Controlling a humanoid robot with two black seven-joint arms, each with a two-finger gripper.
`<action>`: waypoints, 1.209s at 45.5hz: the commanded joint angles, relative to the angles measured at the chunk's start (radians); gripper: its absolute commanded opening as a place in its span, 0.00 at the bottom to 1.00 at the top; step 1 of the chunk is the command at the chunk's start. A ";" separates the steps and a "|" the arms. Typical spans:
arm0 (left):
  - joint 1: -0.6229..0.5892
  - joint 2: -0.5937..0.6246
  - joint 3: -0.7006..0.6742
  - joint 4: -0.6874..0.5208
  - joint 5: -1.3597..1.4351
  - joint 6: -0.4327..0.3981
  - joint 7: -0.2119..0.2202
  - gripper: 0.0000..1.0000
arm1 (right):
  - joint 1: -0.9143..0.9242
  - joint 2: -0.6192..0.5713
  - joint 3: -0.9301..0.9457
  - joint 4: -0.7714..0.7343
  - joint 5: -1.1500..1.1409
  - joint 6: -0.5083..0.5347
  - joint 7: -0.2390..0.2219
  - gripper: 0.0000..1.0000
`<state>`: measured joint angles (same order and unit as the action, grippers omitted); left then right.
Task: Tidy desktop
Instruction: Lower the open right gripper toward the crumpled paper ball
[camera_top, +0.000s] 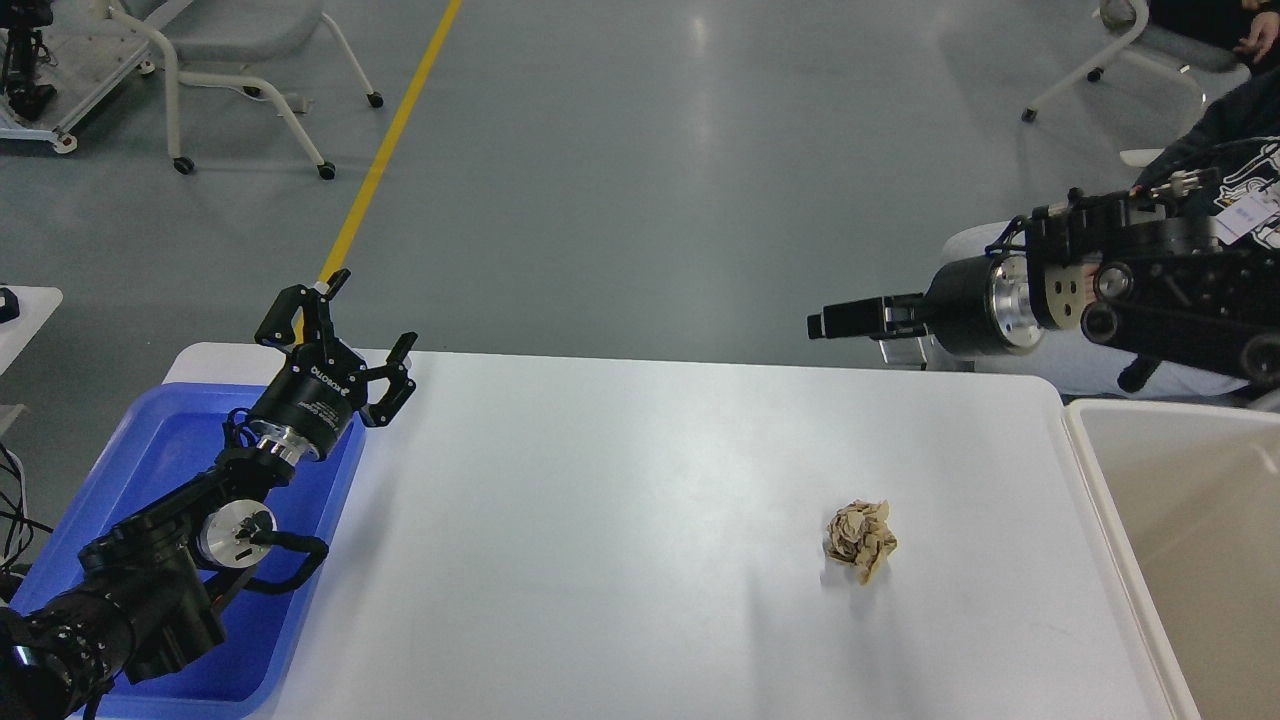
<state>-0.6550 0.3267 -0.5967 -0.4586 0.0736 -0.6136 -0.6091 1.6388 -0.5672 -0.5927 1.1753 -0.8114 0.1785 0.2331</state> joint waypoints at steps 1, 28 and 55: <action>0.000 0.002 0.000 0.000 0.000 0.000 0.000 1.00 | -0.020 0.122 -0.093 -0.052 -0.029 -0.014 0.000 1.00; 0.000 0.002 0.000 0.000 0.000 0.000 0.000 1.00 | -0.365 0.262 -0.085 -0.310 -0.121 -0.140 0.005 1.00; 0.000 0.000 0.000 0.000 0.000 0.000 0.000 1.00 | -0.524 0.294 -0.070 -0.421 -0.138 -0.208 0.008 1.00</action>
<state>-0.6550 0.3270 -0.5967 -0.4587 0.0737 -0.6136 -0.6090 1.1622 -0.2822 -0.6658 0.7972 -0.9447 -0.0079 0.2390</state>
